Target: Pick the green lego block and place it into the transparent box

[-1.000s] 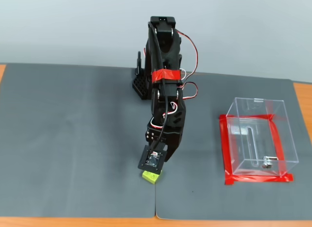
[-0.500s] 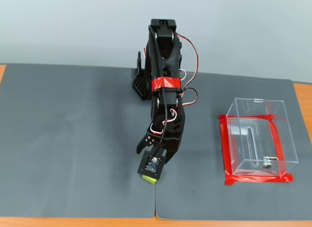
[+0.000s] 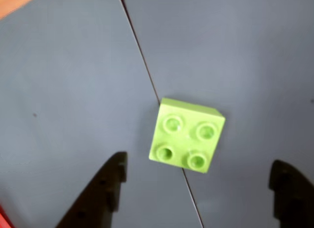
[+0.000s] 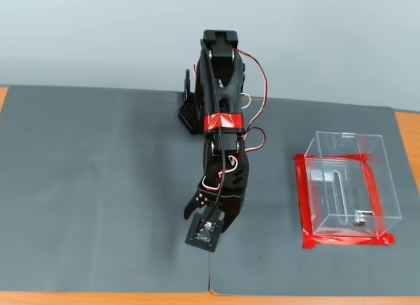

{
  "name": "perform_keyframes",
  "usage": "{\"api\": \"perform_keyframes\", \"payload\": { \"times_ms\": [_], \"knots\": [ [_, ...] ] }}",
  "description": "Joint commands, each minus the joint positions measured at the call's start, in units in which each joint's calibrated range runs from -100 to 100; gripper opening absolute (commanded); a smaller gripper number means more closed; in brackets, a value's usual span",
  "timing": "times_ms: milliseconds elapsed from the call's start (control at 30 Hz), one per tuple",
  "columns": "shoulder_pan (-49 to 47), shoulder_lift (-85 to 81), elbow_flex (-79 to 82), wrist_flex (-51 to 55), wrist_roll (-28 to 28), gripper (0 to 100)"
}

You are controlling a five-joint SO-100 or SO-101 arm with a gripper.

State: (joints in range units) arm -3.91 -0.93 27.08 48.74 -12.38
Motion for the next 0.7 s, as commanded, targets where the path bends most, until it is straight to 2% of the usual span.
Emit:
{"api": "perform_keyframes", "payload": {
  "times_ms": [0, 667],
  "knots": [
    [-0.1, 1.1, -4.9, -0.7, -0.3, 33],
    [0.3, 10.9, -7.2, -0.8, -0.3, 33]
  ]
}}
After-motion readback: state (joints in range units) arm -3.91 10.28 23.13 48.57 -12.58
